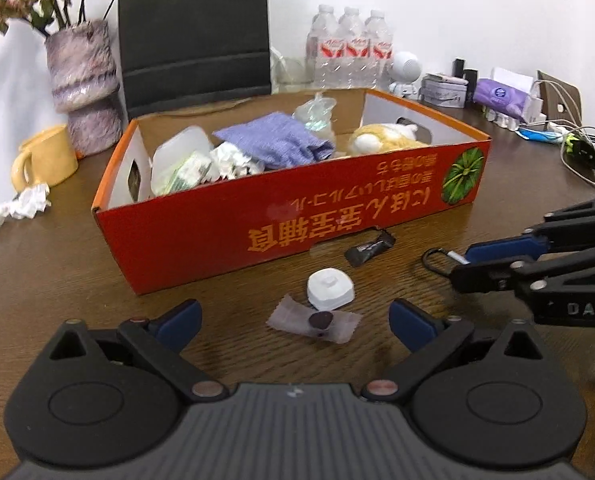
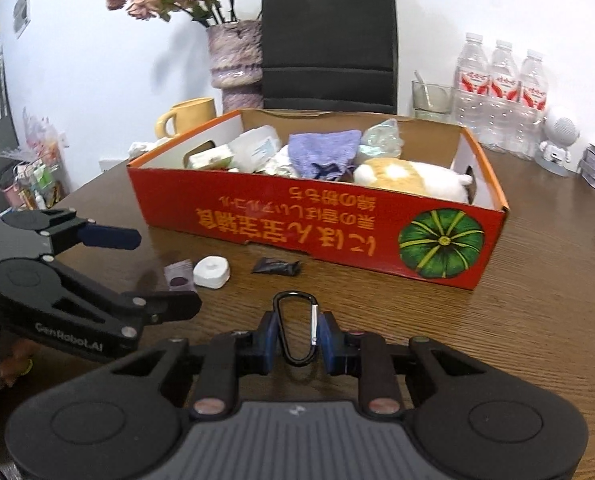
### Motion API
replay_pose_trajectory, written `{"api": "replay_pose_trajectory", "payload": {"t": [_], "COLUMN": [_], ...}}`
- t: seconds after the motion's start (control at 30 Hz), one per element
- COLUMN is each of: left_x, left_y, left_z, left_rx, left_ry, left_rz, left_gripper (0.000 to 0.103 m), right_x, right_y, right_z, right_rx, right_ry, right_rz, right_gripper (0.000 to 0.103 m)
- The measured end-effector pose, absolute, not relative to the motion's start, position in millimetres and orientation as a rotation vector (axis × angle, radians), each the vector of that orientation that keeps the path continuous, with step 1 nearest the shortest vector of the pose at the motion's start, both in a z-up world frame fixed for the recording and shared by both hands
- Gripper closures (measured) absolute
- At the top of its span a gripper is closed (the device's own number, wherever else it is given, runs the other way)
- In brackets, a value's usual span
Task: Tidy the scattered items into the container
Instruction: 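Grasp black carabiner with right tool while left tool reaches to clear sachet, then carry sachet with left tool while right tool carries carabiner, release both in box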
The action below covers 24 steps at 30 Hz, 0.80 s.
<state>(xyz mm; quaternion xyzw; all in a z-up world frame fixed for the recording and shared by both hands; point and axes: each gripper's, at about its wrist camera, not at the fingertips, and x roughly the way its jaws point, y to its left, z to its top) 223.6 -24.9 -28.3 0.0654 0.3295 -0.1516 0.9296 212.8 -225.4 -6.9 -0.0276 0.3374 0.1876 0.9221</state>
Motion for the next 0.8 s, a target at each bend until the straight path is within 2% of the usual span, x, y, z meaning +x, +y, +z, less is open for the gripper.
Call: {"api": "replay_pose_trajectory", "payload": {"t": [0.07,0.13,0.17,0.23,0.37,0.4,0.63,0.77,0.8], "left_x": [228,231,232,231,229,228,215,213,214], "left_y": [-21,-19,-19,-20,-19,-18,-16,-18,-19], "left_z": [-29,-31,-30,-29,-27,-26,-25,-25,-26], "left_rx": [0.114,0.112,0.118,0.125,0.119,0.115,0.100,0.106,0.105], "left_ry": [0.692,0.710,0.706,0.701,0.702,0.702,0.687,0.685,0.687], "left_rz": [-0.311,-0.316,-0.316,-0.334,-0.326,-0.319,-0.303,-0.299,-0.285], "left_gripper": [0.017,0.032,0.035,0.052,0.076,0.085,0.093,0.093,0.089], "right_x": [214,214,214,214,213,213,210,208,207], "right_y": [-226,-227,-227,-227,-227,-228,-228,-227,-227], "right_z": [-7,-8,-8,-8,-7,-7,-6,-5,-5], "right_rx": [-0.052,-0.049,-0.048,-0.049,-0.048,-0.048,-0.048,-0.048,-0.048], "right_ry": [0.694,0.696,0.698,0.696,0.695,0.695,0.693,0.690,0.689], "right_rz": [0.380,0.377,0.376,0.375,0.372,0.370,0.369,0.370,0.370], "right_gripper": [0.081,0.082,0.082,0.082,0.082,0.082,0.082,0.082,0.082]}}
